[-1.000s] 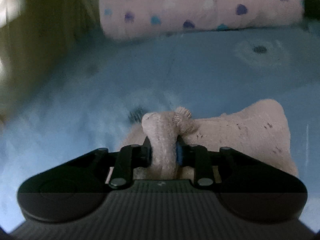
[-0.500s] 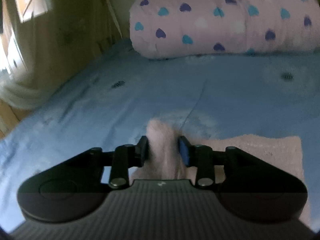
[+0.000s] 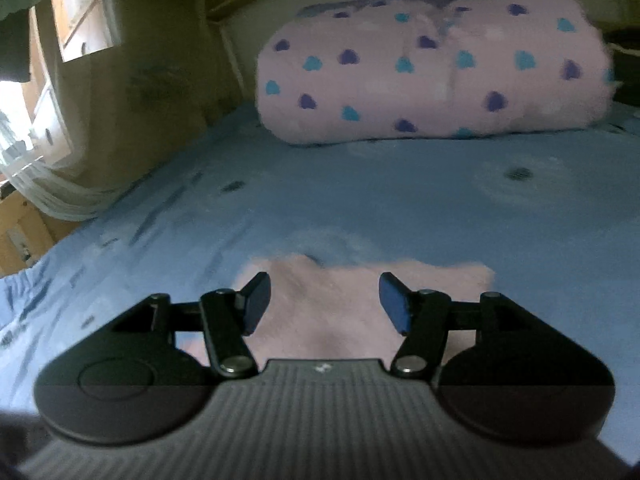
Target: Fold small clothes
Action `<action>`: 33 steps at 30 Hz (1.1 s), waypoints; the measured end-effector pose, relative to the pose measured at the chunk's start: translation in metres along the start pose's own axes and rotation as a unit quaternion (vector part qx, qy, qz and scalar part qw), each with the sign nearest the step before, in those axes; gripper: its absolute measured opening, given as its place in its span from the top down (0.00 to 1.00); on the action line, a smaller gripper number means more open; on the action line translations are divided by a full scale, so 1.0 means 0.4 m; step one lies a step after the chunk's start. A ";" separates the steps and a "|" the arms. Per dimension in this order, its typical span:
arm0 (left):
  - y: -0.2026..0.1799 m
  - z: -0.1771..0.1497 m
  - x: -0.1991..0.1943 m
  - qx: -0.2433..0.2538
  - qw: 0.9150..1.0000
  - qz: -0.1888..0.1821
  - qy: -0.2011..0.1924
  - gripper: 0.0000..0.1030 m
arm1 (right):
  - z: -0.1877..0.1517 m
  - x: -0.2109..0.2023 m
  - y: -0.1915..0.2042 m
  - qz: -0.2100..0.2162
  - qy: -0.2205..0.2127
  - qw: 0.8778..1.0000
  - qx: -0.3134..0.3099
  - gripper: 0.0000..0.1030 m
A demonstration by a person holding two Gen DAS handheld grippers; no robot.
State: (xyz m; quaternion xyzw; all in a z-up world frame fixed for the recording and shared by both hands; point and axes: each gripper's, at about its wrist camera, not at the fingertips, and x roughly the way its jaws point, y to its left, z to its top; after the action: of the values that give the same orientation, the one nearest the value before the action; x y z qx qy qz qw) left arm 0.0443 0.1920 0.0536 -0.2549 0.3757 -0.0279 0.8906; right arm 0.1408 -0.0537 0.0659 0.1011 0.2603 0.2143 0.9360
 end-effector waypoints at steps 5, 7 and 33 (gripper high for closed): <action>0.003 -0.001 -0.003 0.005 1.000 0.010 -0.003 0.58 | -0.102 -0.128 -0.093 -0.024 0.004 0.999 0.031 0.39; 0.006 0.000 0.001 0.006 1.000 0.018 0.001 0.58 | -0.149 -0.168 -0.116 -0.028 0.008 0.999 0.039 0.39; -0.016 -0.014 0.120 0.006 1.000 -0.001 0.021 0.16 | -0.194 -0.072 -0.208 0.038 0.056 0.969 0.236 0.15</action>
State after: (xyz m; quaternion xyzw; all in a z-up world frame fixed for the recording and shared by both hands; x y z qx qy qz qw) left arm 0.0757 0.1723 0.0220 -0.2492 0.3937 -0.0359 0.8841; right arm 0.1063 -0.1345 -0.0116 0.3173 0.3512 0.1871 0.8608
